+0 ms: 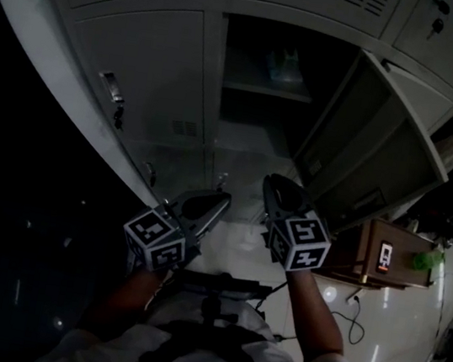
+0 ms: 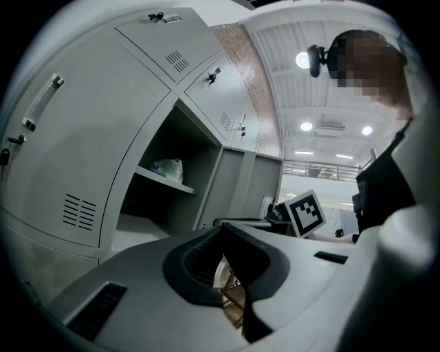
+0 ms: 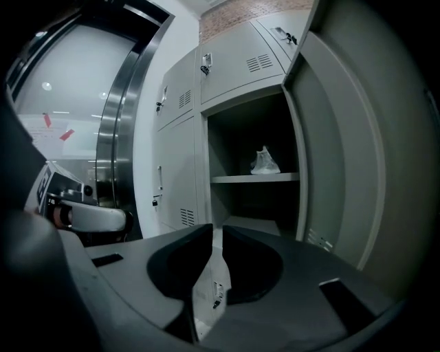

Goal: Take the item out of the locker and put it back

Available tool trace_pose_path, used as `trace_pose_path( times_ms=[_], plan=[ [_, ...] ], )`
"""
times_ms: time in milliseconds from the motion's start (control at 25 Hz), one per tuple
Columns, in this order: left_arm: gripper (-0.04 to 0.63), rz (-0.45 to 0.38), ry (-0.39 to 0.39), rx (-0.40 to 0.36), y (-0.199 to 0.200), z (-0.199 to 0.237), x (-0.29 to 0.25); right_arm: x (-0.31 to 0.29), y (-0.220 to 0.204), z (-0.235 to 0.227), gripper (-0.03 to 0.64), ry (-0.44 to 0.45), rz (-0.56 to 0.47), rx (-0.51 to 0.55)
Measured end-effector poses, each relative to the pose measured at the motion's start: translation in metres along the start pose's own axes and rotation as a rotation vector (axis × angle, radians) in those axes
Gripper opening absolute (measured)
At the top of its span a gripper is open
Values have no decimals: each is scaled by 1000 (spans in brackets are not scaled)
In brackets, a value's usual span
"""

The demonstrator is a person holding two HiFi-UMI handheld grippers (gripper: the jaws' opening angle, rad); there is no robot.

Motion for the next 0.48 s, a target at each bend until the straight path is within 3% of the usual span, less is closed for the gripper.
trace_pose_path(
  times_ms=[240,480],
  plan=[
    [3,18,-68,-8,14,6,-9,-15,16,-14,44,-41,-13,19],
    [3,27,-108,-21,32,18,-11,-37,52,-27,99,-102,-60,70]
  ],
)
Point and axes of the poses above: the fingertips, and each gripper's own axes: x backward along the fingers, z to its left, y out of its top, the point moved 1 cm from there along x, backward along the fingers, and after that the axes turned 5 degrees about -z, right-handed, at the moved point
